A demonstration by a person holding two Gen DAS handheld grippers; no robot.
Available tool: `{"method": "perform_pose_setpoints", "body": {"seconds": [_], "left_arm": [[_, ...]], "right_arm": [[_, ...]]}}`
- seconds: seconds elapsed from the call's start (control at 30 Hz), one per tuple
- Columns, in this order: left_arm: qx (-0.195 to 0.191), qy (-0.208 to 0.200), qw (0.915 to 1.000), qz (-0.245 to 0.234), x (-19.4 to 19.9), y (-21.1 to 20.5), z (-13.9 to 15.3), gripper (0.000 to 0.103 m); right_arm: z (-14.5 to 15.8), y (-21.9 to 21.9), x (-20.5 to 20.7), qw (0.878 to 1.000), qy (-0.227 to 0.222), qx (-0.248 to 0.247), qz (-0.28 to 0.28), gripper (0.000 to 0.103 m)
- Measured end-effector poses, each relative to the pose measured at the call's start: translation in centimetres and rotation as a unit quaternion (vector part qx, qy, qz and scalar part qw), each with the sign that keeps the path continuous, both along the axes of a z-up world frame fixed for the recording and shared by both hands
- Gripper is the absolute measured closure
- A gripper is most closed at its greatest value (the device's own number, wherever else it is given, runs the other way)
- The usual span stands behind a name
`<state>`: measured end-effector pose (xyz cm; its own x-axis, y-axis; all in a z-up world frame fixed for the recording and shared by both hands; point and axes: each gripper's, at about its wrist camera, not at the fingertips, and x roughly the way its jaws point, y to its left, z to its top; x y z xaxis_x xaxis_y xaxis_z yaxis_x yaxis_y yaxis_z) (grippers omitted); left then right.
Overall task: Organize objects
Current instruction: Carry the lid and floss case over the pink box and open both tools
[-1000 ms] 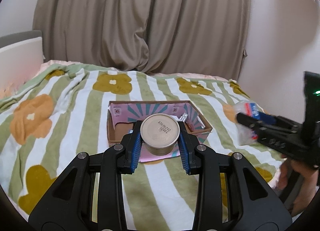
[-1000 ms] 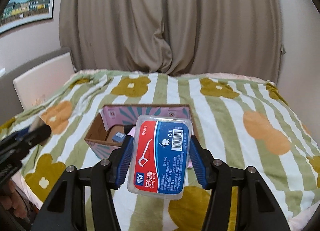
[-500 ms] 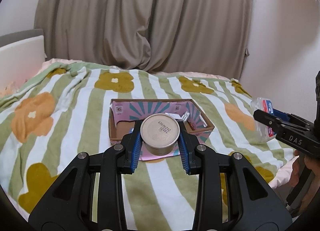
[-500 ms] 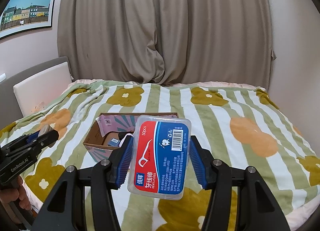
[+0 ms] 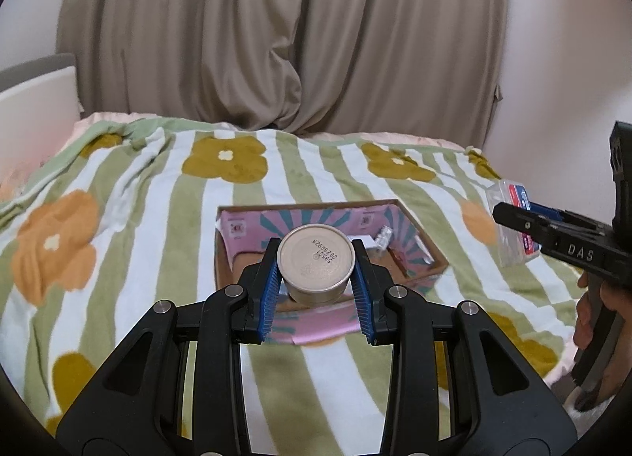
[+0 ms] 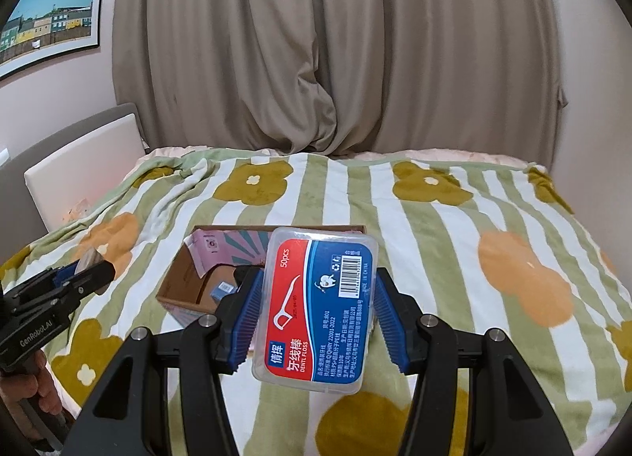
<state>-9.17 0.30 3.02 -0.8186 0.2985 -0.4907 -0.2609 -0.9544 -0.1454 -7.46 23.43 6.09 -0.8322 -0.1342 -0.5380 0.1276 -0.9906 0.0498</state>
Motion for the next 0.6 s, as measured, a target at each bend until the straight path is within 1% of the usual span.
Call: {"method": "perform_pose_setpoints", "body": {"seconds": [0.07, 0.17, 0.27, 0.33, 0.43, 0.47, 0.53, 0.6], "left_arm": [[-0.008, -0.007, 0.9999, -0.002, -1.7, 0.1, -0.1, 0.073], [-0.014, -0.029, 0.9995, -0.006, -4.9, 0.2, -0.7, 0.073], [-0.002, -0.057, 0.9983, -0.007, -8.0, 0.0, -1.5, 0.073], [-0.003, -0.078, 0.997, -0.005, -10.2, -0.1, -2.3, 0.073], [-0.012, -0.11, 0.9939, -0.005, -13.0, 0.2, -4.0, 0.073], [-0.013, -0.13, 0.9915, -0.006, -14.0, 0.2, -4.8, 0.073], [-0.012, -0.149, 0.9887, -0.004, -15.3, 0.2, -6.2, 0.073], [-0.02, -0.166, 0.9859, 0.003, -16.4, 0.3, -7.4, 0.073]], "right_arm": [[-0.2, 0.2, -1.8, 1.0, -0.009, -0.004, 0.002, 0.052], [-0.9, 0.2, -4.9, 1.0, -0.026, 0.009, -0.002, 0.052], [-2.2, 0.2, -8.4, 0.998, -0.059, 0.006, 0.008, 0.052], [-3.3, 0.3, -10.2, 0.996, -0.085, 0.001, 0.012, 0.052], [-5.0, 0.1, -12.4, 0.994, -0.111, 0.017, 0.014, 0.052], [-5.6, 0.0, -13.0, 0.993, -0.119, 0.018, 0.016, 0.052], [-6.8, 0.1, -14.1, 0.99, -0.139, 0.011, 0.022, 0.052], [-7.9, 0.1, -14.9, 0.988, -0.154, 0.009, 0.022, 0.052]]}}
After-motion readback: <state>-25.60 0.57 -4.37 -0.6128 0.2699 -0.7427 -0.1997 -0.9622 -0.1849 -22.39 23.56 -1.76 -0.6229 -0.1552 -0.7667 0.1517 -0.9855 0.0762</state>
